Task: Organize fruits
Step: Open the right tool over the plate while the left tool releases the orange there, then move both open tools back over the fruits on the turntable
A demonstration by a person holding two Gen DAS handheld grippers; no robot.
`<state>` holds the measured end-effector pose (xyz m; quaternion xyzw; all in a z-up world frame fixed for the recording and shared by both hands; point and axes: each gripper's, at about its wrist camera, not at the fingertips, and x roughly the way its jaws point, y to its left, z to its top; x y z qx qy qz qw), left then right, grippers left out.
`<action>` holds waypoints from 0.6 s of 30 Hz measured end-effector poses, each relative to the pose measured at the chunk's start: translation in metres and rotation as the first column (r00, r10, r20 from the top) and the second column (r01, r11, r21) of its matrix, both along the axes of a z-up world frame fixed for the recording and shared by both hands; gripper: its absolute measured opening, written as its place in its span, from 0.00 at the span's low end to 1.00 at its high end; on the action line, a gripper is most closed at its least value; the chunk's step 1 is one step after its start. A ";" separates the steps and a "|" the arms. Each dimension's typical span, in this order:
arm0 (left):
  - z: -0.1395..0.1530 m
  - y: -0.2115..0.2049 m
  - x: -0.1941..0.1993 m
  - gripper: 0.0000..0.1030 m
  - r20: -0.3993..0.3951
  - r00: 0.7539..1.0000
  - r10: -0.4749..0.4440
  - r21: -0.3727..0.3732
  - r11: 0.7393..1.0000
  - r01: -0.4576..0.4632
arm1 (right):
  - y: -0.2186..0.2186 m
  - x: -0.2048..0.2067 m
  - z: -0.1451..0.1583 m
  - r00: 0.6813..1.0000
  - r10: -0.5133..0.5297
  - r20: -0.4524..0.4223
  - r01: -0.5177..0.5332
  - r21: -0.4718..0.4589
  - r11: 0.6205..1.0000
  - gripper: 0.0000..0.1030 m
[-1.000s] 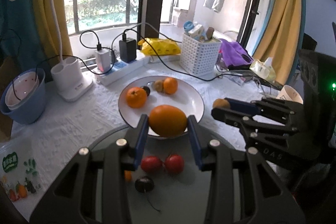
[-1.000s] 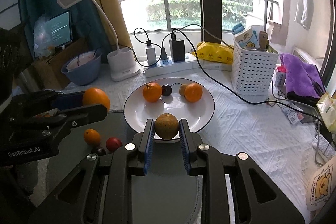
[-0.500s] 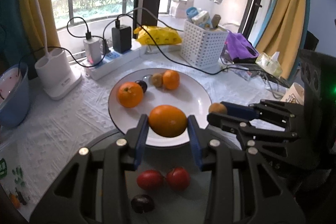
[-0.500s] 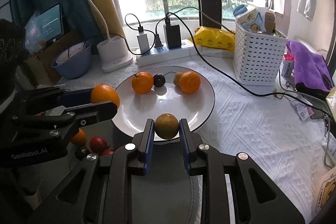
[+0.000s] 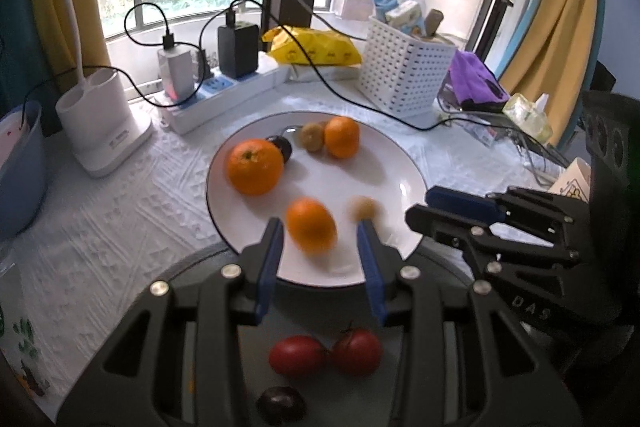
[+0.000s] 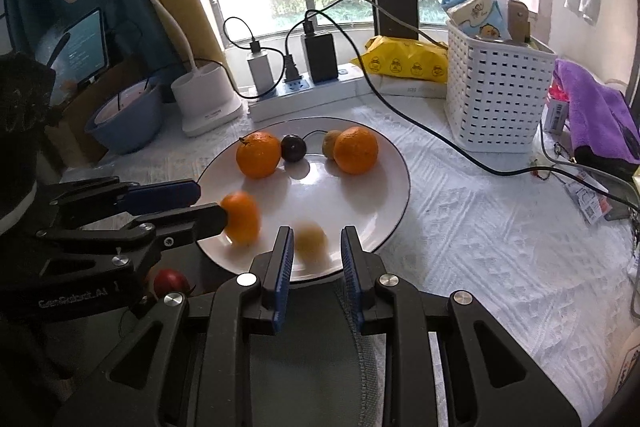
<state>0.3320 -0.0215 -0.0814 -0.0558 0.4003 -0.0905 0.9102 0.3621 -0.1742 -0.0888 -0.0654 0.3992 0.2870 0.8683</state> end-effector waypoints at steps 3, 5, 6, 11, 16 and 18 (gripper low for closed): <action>0.001 0.001 -0.002 0.38 0.004 1.000 0.004 -0.001 1.000 -0.004 | -0.002 0.000 0.001 1.000 -0.012 -0.002 0.012 0.003 1.000 0.26; 0.003 0.002 -0.004 0.38 0.010 1.000 0.006 -0.001 1.000 -0.006 | -0.003 -0.002 0.002 1.000 -0.012 -0.001 0.012 0.002 1.000 0.26; 0.005 0.003 -0.007 0.38 0.016 1.000 0.008 -0.001 1.000 -0.008 | -0.003 -0.003 0.002 1.000 -0.011 0.000 0.011 0.001 1.000 0.26; 0.014 0.005 -0.014 0.38 0.039 0.999 0.018 -0.003 1.000 -0.018 | -0.001 -0.010 0.007 1.000 -0.005 0.013 0.005 0.001 1.000 0.26; 0.023 0.006 -0.024 0.38 0.064 0.998 0.022 -0.002 1.000 -0.022 | -0.001 -0.020 0.016 0.999 0.000 0.033 -0.001 0.002 1.000 0.26; 0.027 0.007 -0.028 0.38 0.074 0.997 0.024 -0.003 1.000 -0.023 | 0.000 -0.024 0.019 0.999 0.002 0.041 -0.002 0.002 1.000 0.26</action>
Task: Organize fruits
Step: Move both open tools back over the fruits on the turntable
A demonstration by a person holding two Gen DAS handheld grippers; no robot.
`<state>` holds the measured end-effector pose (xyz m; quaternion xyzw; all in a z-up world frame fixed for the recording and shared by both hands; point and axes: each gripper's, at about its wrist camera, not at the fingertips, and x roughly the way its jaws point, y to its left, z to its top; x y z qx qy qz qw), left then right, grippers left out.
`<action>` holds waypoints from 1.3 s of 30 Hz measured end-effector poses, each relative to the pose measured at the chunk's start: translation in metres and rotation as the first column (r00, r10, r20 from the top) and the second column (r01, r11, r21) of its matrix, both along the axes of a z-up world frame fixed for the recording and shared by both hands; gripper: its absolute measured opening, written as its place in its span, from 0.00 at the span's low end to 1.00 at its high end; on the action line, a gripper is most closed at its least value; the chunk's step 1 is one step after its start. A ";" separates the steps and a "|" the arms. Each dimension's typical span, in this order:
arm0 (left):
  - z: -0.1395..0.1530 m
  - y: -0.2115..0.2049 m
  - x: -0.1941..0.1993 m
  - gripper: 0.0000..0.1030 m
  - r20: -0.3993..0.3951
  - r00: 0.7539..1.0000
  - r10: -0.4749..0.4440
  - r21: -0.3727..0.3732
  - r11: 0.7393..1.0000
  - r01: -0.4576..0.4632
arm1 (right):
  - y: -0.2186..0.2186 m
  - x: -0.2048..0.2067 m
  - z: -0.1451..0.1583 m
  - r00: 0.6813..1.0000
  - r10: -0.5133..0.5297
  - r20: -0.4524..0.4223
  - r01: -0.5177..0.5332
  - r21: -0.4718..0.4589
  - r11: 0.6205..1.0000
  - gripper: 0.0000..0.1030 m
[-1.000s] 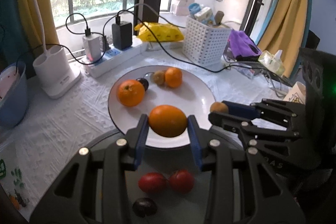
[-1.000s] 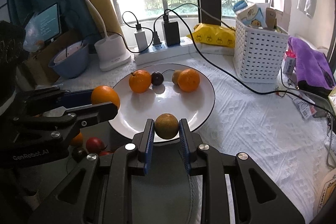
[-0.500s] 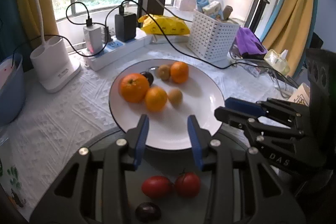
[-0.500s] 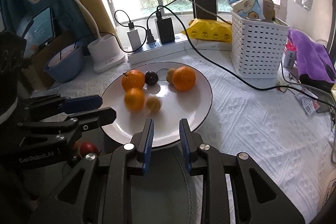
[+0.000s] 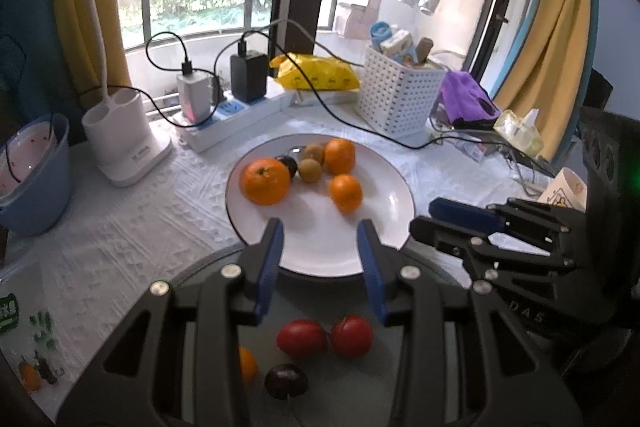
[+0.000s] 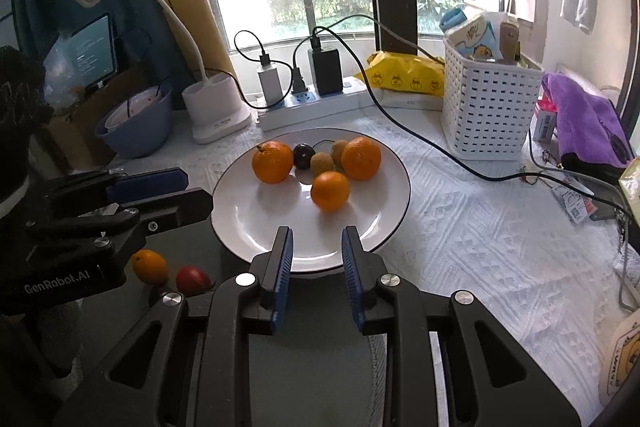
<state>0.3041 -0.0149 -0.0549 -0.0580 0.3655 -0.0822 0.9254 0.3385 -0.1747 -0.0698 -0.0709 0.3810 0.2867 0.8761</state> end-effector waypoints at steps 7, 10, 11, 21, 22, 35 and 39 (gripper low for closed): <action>0.012 0.005 -0.018 0.38 0.033 0.999 0.007 -0.006 1.000 -0.007 | 0.003 -0.013 0.012 1.000 0.003 0.028 -0.003 -0.003 1.000 0.26; 0.016 0.008 -0.027 0.38 0.047 0.999 0.013 -0.008 1.000 -0.013 | 0.004 -0.021 0.017 0.999 0.006 0.042 -0.006 -0.003 1.000 0.26; 0.018 0.010 -0.030 0.38 0.052 0.999 0.017 -0.009 1.000 -0.016 | 0.005 -0.023 0.018 0.999 0.007 0.045 -0.006 -0.004 1.000 0.26; 0.022 0.026 -0.063 0.38 0.079 0.995 0.055 -0.019 0.998 -0.054 | 0.016 -0.049 0.028 0.997 0.026 0.073 -0.025 -0.013 1.000 0.26; 0.022 0.027 -0.066 0.38 0.081 0.995 0.058 -0.020 0.998 -0.057 | 0.018 -0.052 0.028 0.997 0.028 0.075 -0.027 -0.015 1.000 0.26; 0.012 0.042 -0.103 0.39 0.073 0.992 0.100 -0.026 0.995 -0.099 | 0.034 -0.087 0.031 0.994 0.073 0.086 -0.070 -0.035 0.997 0.26; 0.004 0.043 -0.113 0.39 0.061 0.992 0.107 -0.028 0.994 -0.105 | 0.036 -0.097 0.028 0.993 0.085 0.081 -0.082 -0.042 0.996 0.26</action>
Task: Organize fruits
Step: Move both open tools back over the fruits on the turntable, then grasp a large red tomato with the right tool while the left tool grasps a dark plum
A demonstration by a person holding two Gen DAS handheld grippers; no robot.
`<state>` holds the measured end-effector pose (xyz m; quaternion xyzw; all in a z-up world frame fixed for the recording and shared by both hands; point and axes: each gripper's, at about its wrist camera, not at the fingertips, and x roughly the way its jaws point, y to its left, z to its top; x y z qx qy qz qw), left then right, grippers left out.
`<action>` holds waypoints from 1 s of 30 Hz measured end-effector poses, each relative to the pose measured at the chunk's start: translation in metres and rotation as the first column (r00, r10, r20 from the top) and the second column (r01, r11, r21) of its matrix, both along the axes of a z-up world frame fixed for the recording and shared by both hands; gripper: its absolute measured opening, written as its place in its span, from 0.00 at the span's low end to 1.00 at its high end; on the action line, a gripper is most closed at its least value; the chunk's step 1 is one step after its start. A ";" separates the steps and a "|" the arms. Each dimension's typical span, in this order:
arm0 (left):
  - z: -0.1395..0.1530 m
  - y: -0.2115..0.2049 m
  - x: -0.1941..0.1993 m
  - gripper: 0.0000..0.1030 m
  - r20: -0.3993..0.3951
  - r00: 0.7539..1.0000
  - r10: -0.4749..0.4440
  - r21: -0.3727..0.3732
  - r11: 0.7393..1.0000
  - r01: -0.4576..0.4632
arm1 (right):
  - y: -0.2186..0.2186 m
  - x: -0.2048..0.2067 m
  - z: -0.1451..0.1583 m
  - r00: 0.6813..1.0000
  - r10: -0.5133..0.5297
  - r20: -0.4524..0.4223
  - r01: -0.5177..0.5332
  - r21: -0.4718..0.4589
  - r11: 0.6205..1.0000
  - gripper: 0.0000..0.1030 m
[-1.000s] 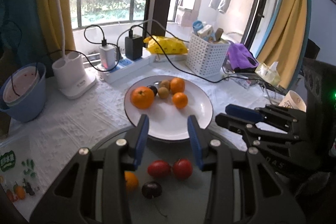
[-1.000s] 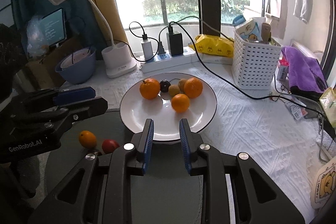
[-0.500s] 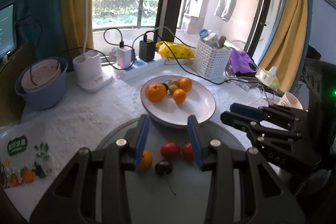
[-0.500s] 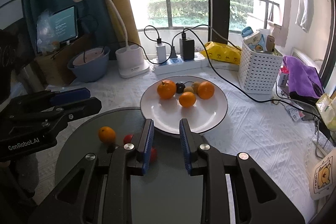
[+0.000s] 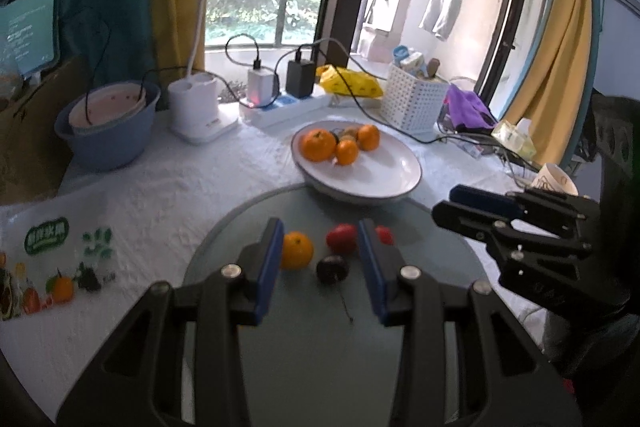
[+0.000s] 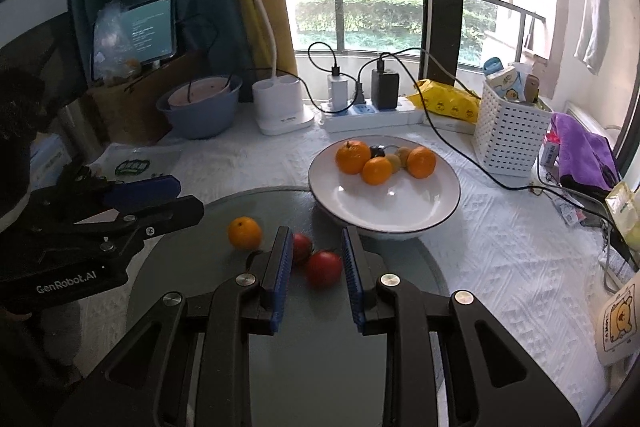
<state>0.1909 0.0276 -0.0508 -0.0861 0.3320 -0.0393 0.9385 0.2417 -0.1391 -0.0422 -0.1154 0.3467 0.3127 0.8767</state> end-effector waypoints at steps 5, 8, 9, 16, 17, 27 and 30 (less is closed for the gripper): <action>-0.013 -0.001 -0.006 0.39 -0.034 0.999 0.003 -0.002 1.000 -0.003 | 0.000 -0.005 -0.011 1.000 0.004 -0.029 -0.004 -0.008 1.000 0.26; -0.021 -0.001 -0.006 0.39 -0.057 0.998 0.003 -0.004 1.000 -0.003 | 0.000 -0.004 -0.017 0.999 0.004 -0.045 -0.004 -0.014 1.000 0.26; -0.025 -0.002 -0.006 0.39 -0.067 0.998 0.003 -0.006 1.000 -0.003 | 0.000 -0.004 -0.019 0.999 0.004 -0.050 -0.005 -0.015 1.000 0.26; -0.039 -0.013 0.007 0.39 -0.118 0.993 -0.024 -0.024 0.999 0.022 | -0.003 0.006 -0.031 0.996 0.001 -0.084 -0.003 -0.019 1.000 0.26; -0.041 -0.015 0.009 0.39 -0.125 0.992 -0.030 -0.025 0.999 0.027 | -0.003 0.007 -0.032 0.996 0.001 -0.087 -0.003 -0.018 1.000 0.26; -0.061 -0.029 0.035 0.39 -0.194 0.979 -0.062 -0.031 0.998 0.057 | -0.005 0.024 -0.048 0.989 0.023 -0.143 -0.027 -0.026 0.999 0.26; -0.065 -0.030 0.040 0.39 -0.209 0.976 -0.057 -0.020 0.998 0.054 | -0.003 0.028 -0.053 0.987 0.036 -0.160 -0.040 -0.022 0.999 0.28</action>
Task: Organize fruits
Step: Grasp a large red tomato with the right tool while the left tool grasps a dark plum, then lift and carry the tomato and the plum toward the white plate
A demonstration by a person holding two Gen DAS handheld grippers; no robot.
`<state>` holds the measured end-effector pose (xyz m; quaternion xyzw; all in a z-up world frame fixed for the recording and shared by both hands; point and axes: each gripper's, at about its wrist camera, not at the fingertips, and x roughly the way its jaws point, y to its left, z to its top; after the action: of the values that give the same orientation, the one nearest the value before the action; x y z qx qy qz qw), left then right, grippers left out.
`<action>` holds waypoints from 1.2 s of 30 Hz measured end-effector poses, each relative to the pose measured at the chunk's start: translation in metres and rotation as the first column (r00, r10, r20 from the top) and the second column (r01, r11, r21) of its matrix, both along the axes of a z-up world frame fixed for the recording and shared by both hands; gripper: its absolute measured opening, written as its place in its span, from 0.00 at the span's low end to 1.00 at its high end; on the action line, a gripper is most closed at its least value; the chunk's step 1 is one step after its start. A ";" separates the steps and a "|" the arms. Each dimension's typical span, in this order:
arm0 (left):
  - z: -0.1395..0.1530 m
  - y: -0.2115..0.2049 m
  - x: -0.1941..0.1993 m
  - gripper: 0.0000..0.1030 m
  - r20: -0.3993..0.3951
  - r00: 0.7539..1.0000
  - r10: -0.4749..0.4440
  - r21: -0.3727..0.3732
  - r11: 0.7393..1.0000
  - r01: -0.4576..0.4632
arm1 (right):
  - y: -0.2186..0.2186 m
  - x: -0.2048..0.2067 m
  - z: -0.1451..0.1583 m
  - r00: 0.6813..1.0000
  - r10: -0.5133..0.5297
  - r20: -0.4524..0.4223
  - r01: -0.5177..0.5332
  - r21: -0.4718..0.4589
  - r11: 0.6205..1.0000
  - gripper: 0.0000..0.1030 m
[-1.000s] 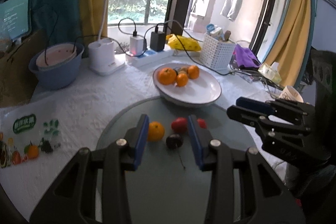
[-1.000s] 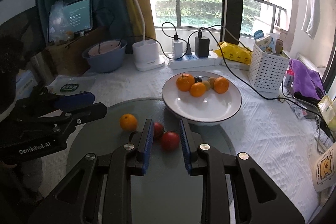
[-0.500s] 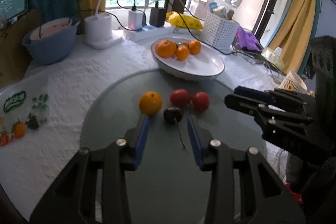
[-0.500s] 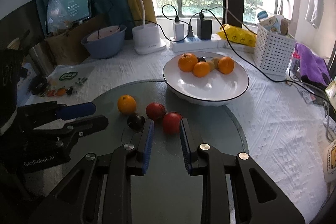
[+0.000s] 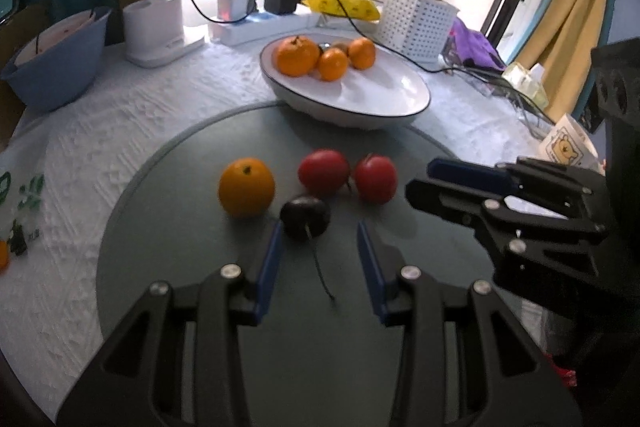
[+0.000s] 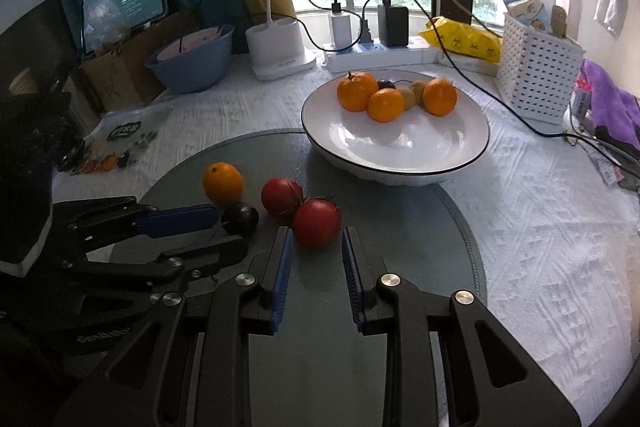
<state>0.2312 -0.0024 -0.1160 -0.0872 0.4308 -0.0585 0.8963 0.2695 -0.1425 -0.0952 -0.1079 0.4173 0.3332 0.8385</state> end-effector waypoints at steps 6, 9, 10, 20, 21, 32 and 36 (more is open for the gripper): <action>-0.006 0.004 0.010 0.39 -0.019 0.999 0.026 0.024 0.999 -0.026 | 0.003 0.008 -0.007 1.000 0.013 -0.024 -0.013 0.006 1.000 0.36; -0.008 0.005 0.012 0.39 -0.023 0.999 0.022 0.030 0.999 -0.022 | 0.005 0.012 -0.009 0.999 0.016 -0.030 -0.016 0.009 1.000 0.36; -0.008 0.005 0.012 0.39 -0.023 1.000 0.021 0.033 0.999 -0.020 | 0.006 0.014 -0.010 0.999 0.017 -0.032 -0.017 0.010 1.000 0.36; -0.008 0.007 0.016 0.38 -0.008 1.000 0.010 0.055 0.998 -0.010 | 0.013 0.023 -0.020 0.998 0.027 -0.054 -0.027 0.001 1.000 0.36; -0.009 0.007 0.016 0.36 -0.006 1.000 0.009 0.053 0.999 -0.009 | 0.013 0.024 -0.021 0.998 0.029 -0.062 -0.028 0.008 1.000 0.36; -0.006 0.005 0.014 0.28 -0.003 1.000 -0.003 0.039 0.999 0.003 | 0.013 0.021 -0.024 0.998 0.039 -0.054 -0.038 0.007 0.999 0.32; -0.003 0.002 0.011 0.28 0.009 1.000 -0.006 0.039 0.999 0.006 | 0.009 0.020 -0.020 0.999 0.029 -0.044 -0.028 0.010 1.000 0.32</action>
<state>0.2426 -0.0002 -0.1187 -0.0682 0.4282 -0.0531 0.8995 0.2893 -0.1336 -0.1153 -0.1025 0.4326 0.3493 0.8248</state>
